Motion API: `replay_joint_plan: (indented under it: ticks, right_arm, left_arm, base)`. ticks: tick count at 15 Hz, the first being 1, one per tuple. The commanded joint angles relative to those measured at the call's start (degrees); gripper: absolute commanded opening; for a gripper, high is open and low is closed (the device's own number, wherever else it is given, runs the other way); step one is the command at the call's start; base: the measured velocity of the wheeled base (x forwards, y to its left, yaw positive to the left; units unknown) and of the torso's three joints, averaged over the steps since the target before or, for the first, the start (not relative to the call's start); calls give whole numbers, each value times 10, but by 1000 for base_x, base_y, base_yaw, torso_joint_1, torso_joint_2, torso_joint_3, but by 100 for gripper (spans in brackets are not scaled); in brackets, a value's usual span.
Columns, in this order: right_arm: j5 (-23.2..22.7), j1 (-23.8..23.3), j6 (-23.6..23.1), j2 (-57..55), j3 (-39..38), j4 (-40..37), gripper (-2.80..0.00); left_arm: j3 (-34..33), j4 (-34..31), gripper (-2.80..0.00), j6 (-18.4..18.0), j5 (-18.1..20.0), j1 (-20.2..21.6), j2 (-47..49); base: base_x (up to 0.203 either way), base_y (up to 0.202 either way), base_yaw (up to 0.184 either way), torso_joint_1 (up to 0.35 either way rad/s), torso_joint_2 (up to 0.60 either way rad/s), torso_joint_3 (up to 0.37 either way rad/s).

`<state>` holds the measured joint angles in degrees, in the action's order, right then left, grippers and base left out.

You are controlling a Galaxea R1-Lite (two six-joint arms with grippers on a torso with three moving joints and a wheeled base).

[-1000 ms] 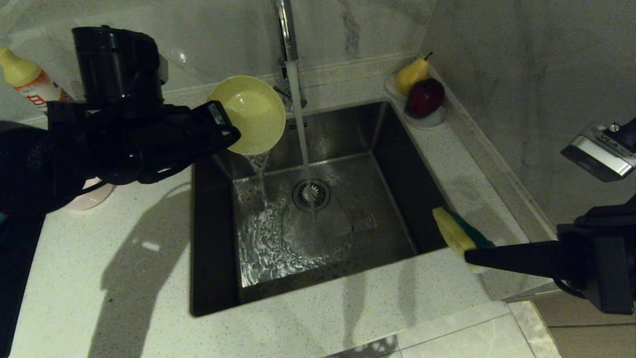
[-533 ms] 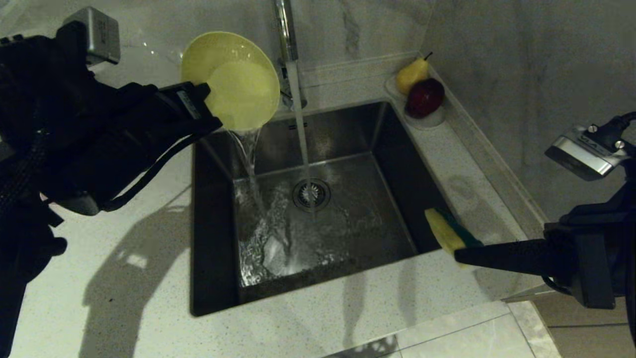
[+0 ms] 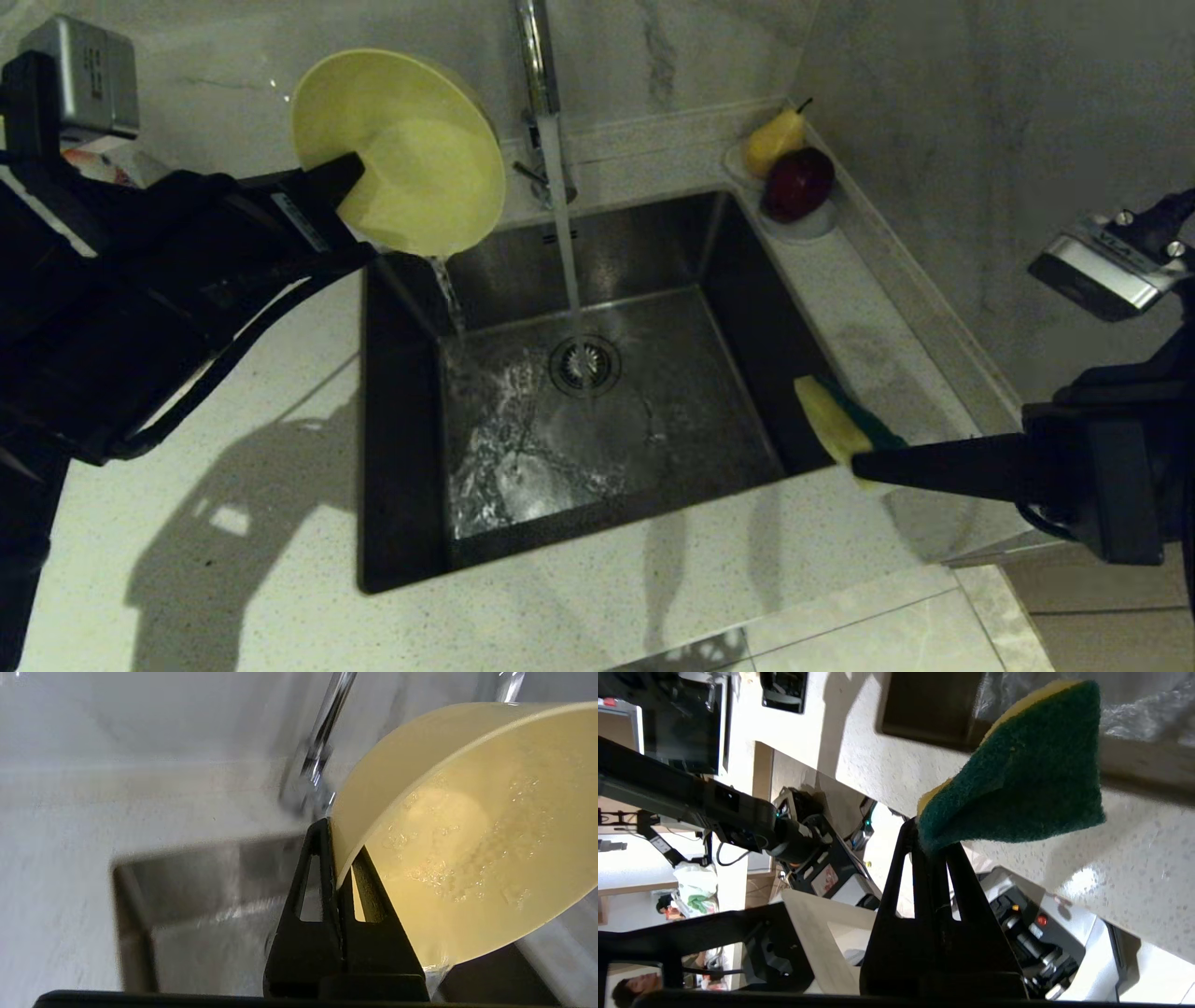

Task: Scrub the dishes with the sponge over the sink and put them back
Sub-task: Wash the bowl, then wipe the bowl

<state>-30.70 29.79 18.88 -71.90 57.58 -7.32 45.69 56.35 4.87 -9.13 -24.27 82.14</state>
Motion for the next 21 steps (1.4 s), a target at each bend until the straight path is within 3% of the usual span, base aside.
replay_joint_plan:
  ticks: [1, 5, 7, 13, 21]
  right_arm:
    - [-10, 3, 5, 4, 17, -5, -280]
    - [-23, 84, 40, -6, 68, -6, -280]
    - [-20, 117, 44, -37, 105, -14, -280]
    - [-17, 168, 45, -144, 222, -73, -280]
    - [-5, 188, 42, -237, 278, -68, -280]
  left_arm:
    - [13, -80, -280, 14, -12, 0, -12]
    - [39, -381, -280, 89, -15, -2, -37]
    - [61, -447, -280, 162, -4, -15, -42]
    - [104, -457, -280, 174, -47, -64, -4]
    - [113, -404, -280, 175, -83, -116, 50]
  base:
    - [0, 0, 0, 0, 0, 0]
    - [0, 0, 0, 0, 0, 0]
    - [0, 0, 0, 0, 0, 0]
    - [0, 0, 0, 0, 0, 0]
    - [0, 0, 0, 0, 0, 0]
